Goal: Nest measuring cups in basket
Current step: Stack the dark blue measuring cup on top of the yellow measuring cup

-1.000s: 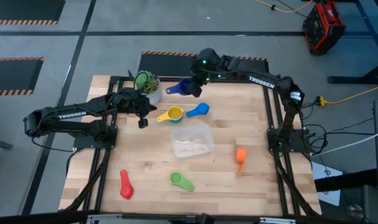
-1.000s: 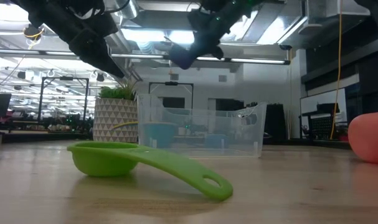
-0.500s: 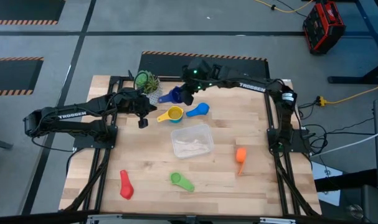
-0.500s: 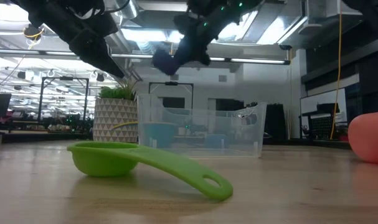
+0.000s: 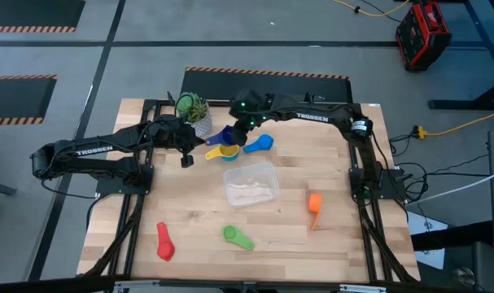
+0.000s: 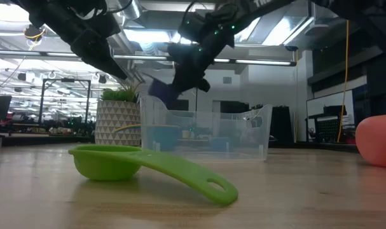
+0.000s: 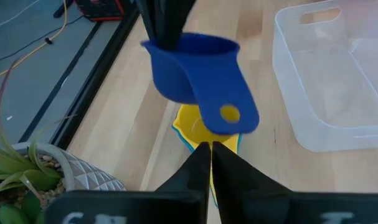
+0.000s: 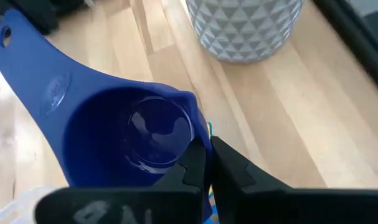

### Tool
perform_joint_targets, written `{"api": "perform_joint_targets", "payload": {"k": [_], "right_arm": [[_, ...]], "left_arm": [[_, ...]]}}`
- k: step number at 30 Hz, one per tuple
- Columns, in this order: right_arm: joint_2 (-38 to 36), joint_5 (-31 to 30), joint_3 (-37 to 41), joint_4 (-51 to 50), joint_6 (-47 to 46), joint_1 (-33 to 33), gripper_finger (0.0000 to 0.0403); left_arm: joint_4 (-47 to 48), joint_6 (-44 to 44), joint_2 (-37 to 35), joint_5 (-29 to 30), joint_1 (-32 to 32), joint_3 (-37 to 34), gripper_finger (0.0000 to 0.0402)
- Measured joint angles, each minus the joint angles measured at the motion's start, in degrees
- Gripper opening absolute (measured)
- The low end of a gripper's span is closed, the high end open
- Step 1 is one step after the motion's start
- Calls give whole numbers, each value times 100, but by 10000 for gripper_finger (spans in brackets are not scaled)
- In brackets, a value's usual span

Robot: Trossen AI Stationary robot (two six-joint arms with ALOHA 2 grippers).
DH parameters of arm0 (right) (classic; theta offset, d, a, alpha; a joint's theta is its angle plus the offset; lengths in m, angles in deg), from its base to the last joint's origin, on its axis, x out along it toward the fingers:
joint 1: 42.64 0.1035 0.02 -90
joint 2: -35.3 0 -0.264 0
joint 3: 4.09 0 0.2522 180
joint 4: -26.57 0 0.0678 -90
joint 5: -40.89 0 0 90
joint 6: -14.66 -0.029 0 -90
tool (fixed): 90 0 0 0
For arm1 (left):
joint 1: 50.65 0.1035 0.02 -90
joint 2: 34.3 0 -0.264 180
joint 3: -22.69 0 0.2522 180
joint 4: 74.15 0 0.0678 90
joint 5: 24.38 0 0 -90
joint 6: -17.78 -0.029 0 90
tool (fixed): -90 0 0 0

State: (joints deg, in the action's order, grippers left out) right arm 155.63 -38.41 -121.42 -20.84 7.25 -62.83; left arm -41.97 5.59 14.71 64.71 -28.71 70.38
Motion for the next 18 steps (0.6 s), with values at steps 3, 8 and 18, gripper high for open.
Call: {"api": "perform_joint_targets", "payload": {"k": [3,8,18], "right_arm": [[148,89,0,5,-8,-2,16],[333,238,0,-9,-133,-2,16],[450,103,0,-75,-141,-2,17]], "left_arm": [[22,0,0,2,0,0,17],[-19,0,0,6,0,2,22],[-3,0,0,0,0,2,2]]}}
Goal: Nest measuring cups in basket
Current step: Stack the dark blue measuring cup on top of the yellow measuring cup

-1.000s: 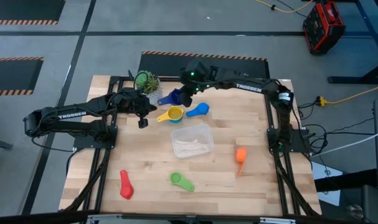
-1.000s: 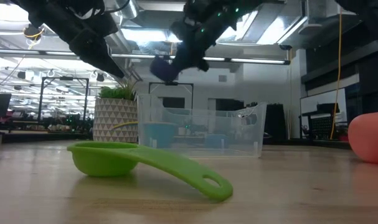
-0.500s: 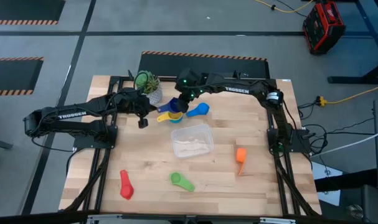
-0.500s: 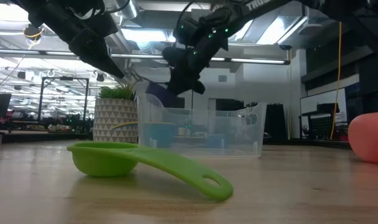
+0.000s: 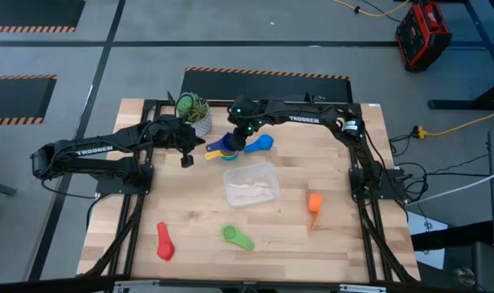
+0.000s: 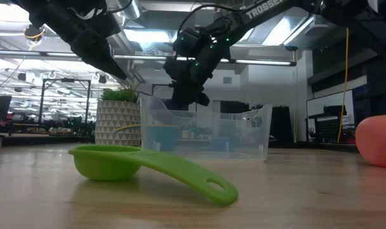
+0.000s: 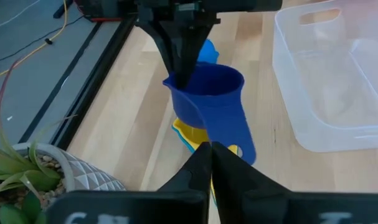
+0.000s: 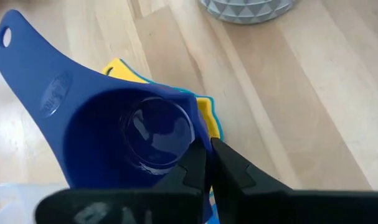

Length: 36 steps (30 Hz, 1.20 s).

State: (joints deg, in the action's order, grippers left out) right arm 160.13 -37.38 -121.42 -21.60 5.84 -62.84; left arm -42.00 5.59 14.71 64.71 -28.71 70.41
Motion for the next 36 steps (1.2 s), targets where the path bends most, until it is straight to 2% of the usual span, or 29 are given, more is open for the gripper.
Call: {"api": "perform_joint_targets", "payload": {"k": [13,19,27,36], "right_arm": [[171,-11,-7,-44,-60,26,17],[191,-13,-4,-62,15,26,17],[190,-13,-4,-66,11,26,46],[190,-13,-2,-62,16,23,52]], "left_arm": [[3,0,0,-2,0,0,20],[2,0,0,-2,0,0,16],[2,0,0,-2,0,0,1],[2,0,0,-2,0,0,18]]}}
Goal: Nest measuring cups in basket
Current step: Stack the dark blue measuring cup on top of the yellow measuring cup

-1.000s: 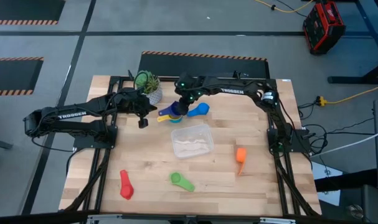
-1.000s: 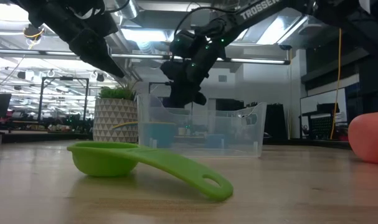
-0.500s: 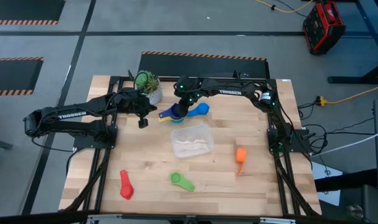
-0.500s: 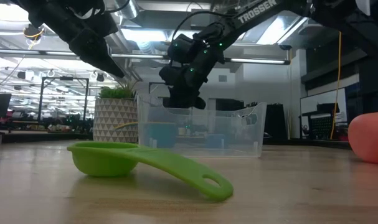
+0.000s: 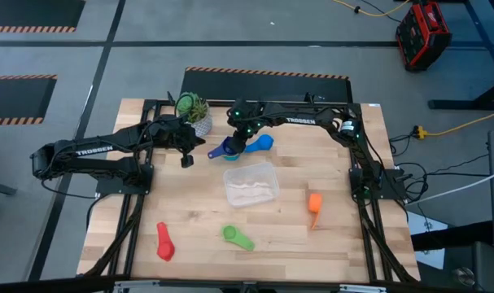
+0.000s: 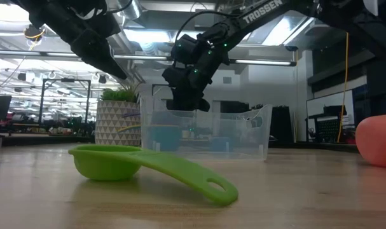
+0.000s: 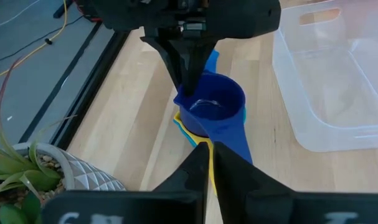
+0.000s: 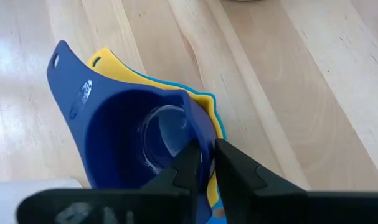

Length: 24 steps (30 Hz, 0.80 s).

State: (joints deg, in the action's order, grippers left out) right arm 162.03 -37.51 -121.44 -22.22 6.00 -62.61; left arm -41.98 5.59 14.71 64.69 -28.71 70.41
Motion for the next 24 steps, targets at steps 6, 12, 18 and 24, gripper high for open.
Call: {"api": "perform_joint_targets", "payload": {"k": [6,12,18,24], "right_arm": [[0,0,0,2,-5,0,52],[-2,0,-2,2,2,0,51],[-4,0,-2,2,8,0,52],[-7,0,-2,4,12,0,52]], "left_arm": [[0,0,0,0,0,0,21],[0,0,0,0,0,0,9],[2,19,0,0,0,0,1],[39,589,0,2,0,0,15]]}}
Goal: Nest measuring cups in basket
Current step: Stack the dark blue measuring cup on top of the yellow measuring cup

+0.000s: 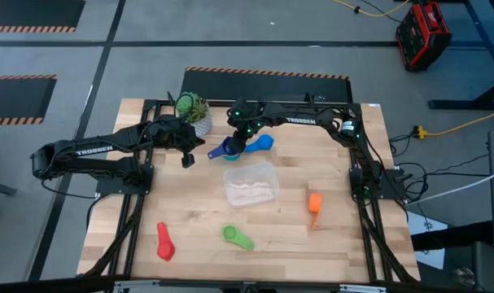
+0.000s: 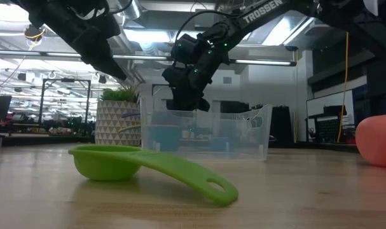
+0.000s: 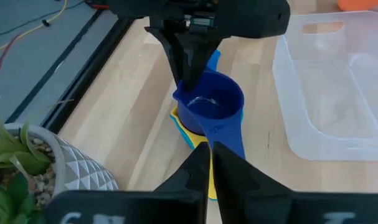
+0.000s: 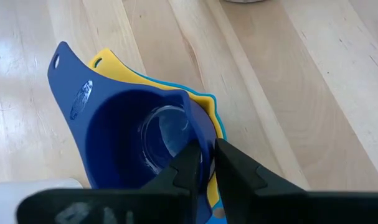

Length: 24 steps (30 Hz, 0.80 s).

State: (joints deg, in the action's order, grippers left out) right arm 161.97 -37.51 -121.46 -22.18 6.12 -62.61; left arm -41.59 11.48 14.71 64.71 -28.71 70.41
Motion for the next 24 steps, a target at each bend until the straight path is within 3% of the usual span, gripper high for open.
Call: {"api": "perform_joint_targets", "payload": {"k": [11,24], "right_arm": [[0,0,1,0,-1,0,52],[-2,92,0,-9,-622,0,59]], "left_arm": [[0,-25,0,42,0,0,31],[0,-29,0,42,0,-2,12]]}}
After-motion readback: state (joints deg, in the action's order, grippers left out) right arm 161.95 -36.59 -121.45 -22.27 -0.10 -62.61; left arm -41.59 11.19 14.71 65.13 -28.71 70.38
